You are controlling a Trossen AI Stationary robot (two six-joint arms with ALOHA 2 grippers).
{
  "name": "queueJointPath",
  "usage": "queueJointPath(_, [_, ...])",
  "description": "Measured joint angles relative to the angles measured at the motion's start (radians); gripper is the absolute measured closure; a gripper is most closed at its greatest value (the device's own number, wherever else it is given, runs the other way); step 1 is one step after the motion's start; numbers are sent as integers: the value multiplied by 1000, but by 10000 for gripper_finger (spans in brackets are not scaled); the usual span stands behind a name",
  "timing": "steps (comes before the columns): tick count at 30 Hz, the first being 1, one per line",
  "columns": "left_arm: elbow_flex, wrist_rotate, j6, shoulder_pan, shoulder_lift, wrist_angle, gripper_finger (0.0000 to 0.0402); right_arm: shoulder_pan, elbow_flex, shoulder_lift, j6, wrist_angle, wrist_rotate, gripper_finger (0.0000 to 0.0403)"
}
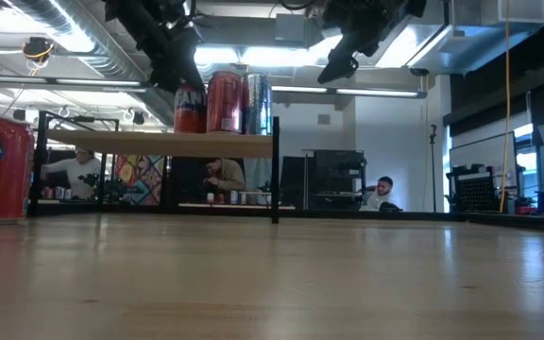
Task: Place canned beverage on shelf
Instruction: Put the bottom red soda can on the shelf, then put the red soda can on the shelf aligned with the other red soda can
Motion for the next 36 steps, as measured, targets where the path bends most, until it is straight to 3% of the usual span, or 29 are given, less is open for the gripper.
queueJointPath(6, [126,-12,1,-6,-29,-83,55,0,0,0,6,1,4,68])
queueJointPath(14, [299,-21,-100,-85,-92,-343,54,1,0,0,181,1,2,68])
queueJointPath(20, [270,-27,-244,-227,-164,-497,54,1,0,0,413,-7,-8,68])
queueJointPath(24, [226,-100,-345,-321,-191,-618,53,19,0,0,496,-21,-2,68])
queueJointPath(27, [211,-191,-479,-377,-192,-674,54,64,0,0,545,-65,101,68])
queueJointPath(31, [210,-229,-625,-432,-190,-764,57,141,0,0,547,-99,265,68])
queueJointPath(36, [206,-281,-888,-470,-190,-847,58,199,0,0,486,-111,290,68])
